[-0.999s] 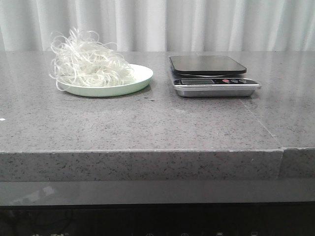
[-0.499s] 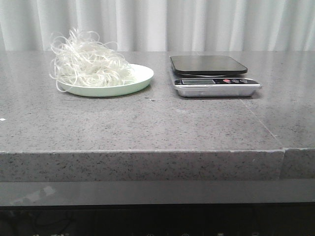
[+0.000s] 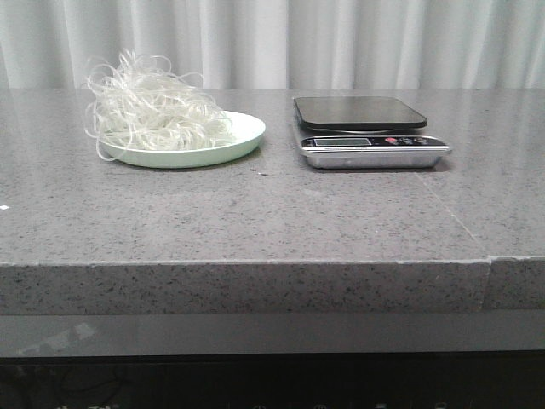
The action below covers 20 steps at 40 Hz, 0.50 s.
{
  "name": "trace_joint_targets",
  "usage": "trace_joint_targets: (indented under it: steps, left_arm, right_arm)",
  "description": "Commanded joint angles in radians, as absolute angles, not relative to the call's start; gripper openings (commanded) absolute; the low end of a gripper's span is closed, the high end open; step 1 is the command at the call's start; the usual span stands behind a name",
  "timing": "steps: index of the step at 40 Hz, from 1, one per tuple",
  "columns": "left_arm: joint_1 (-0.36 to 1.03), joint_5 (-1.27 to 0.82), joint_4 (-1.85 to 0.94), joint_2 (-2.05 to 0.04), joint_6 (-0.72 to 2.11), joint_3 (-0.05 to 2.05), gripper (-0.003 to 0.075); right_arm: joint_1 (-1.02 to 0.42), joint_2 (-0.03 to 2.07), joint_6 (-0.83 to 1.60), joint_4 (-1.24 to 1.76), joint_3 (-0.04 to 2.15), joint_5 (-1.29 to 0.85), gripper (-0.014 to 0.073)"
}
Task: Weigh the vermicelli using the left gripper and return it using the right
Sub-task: 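Open the right gripper and raise it away from the plate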
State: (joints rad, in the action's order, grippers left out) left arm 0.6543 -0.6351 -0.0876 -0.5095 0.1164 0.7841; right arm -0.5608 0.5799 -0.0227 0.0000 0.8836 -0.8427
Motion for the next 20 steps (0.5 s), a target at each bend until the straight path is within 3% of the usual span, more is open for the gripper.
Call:
trace_joint_targets:
  steps: [1,13,17,20]
  left_arm:
    - [0.657,-0.569,-0.101,-0.514,0.109,0.810,0.0154]
    - [0.657,-0.569,-0.101,-0.514,0.109,0.810,0.0154]
    - [0.657,-0.569,-0.101,-0.514,0.109,0.810,0.0154]
    - [0.657,-0.569,-0.101,-0.514,0.109,0.810,0.0154]
  right_arm:
    - [-0.559,0.543,-0.028,-0.007,0.877,-0.783,0.0498]
    - [-0.559,0.527,-0.027,-0.008,0.864,-0.831,0.0495]
    - [-0.559,0.527,-0.027,-0.008,0.864,-0.832,0.0428]
    - [-0.559,0.527,-0.027,-0.008,0.864,-0.832,0.0311]
